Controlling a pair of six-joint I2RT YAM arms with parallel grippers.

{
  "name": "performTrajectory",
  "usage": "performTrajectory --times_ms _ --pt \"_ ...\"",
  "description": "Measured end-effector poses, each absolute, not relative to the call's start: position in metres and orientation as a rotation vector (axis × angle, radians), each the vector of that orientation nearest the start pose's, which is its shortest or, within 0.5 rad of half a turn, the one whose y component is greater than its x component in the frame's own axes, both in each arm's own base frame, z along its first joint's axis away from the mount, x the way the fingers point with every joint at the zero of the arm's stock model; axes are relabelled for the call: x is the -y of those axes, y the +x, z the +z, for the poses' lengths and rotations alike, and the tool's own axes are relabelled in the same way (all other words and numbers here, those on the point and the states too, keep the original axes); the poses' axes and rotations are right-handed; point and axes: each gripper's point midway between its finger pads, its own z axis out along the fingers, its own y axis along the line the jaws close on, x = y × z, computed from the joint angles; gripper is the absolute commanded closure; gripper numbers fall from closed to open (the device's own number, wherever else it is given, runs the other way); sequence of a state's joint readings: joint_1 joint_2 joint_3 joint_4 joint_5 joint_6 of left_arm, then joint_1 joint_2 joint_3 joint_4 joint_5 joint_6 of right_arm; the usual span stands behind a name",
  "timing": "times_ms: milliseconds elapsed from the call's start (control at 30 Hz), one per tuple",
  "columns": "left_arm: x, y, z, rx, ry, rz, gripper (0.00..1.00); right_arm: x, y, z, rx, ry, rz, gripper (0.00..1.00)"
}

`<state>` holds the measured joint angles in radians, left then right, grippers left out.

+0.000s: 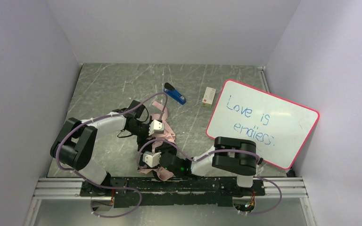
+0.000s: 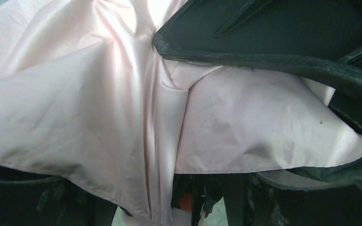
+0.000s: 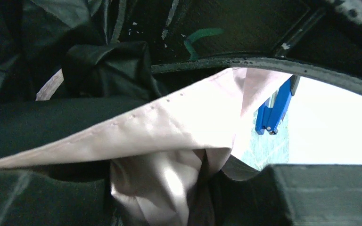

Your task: Put away the umbrella

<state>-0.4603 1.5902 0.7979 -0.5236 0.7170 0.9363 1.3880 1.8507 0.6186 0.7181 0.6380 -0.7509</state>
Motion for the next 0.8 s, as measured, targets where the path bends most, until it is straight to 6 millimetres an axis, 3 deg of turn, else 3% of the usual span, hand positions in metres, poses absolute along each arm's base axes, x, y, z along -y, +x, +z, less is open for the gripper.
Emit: performTrajectory --times_ms 200,300,367,533,800 --pt "0.204 0.204 0.016 -1.905 1.783 -0.857 0.62 -0.359 0.197 0.033 -1.266 -1.522 -0.26 0.8" --pt "0.204 0.204 0.015 -1.904 1.797 -0.853 0.83 -0.358 0.197 0.033 -1.262 -1.522 -0.263 0.66" --pt "0.204 0.203 0.015 -1.915 1.799 -0.854 0.92 -0.357 0.196 0.034 -1.261 -1.52 -0.259 0.53" --pt "0.206 0.204 0.015 -1.938 1.793 -0.856 0.94 -0.356 0.192 0.053 -1.275 -1.472 -0.21 0.39" --pt "0.206 0.208 0.015 -1.982 1.731 -0.824 0.94 -0.354 0.17 0.11 -1.311 -1.315 -0.032 0.34"
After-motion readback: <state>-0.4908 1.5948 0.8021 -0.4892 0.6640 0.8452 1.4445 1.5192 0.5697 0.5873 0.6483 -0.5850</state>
